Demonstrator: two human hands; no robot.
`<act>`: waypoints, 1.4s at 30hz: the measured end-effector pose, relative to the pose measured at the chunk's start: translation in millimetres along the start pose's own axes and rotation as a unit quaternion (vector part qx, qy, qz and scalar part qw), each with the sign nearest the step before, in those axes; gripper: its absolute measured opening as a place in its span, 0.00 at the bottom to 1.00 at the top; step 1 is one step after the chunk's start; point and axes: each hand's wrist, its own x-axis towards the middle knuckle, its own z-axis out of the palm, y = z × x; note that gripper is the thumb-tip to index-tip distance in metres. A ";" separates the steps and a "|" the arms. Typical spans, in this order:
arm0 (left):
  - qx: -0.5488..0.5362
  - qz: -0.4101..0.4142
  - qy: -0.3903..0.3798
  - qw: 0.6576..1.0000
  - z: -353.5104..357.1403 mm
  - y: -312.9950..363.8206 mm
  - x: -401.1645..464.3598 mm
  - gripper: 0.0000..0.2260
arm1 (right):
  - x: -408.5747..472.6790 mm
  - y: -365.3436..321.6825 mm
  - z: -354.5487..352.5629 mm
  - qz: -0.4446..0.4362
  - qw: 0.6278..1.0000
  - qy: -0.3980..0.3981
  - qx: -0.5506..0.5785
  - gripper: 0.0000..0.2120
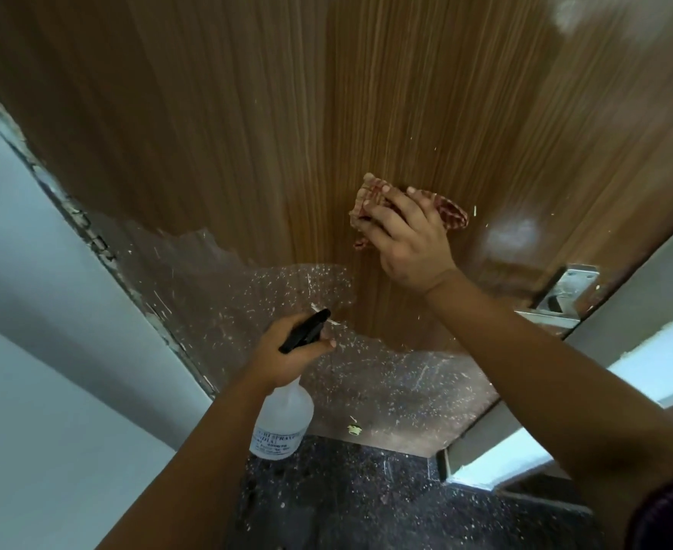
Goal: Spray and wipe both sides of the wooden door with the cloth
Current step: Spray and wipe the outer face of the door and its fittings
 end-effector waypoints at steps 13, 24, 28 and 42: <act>0.006 0.004 0.063 0.998 -12.9 -39.1 -4.2 0.11 | -92.1 -67.5 58.9 -0.157 0.976 -0.135 -0.065 0.24; -0.024 0.025 0.077 0.996 -58.4 -44.6 -10.6 0.09 | -45.8 -106.0 65.1 -0.301 0.912 -0.279 -0.016 0.29; -0.031 0.027 0.078 0.996 -75.9 -30.9 -5.3 0.06 | 66.9 -87.7 37.8 -0.120 0.985 -0.121 0.010 0.29; -0.044 0.010 0.084 0.995 -109.2 -58.3 -1.8 0.05 | -41.2 -160.5 108.2 -0.415 0.829 -0.374 -0.026 0.20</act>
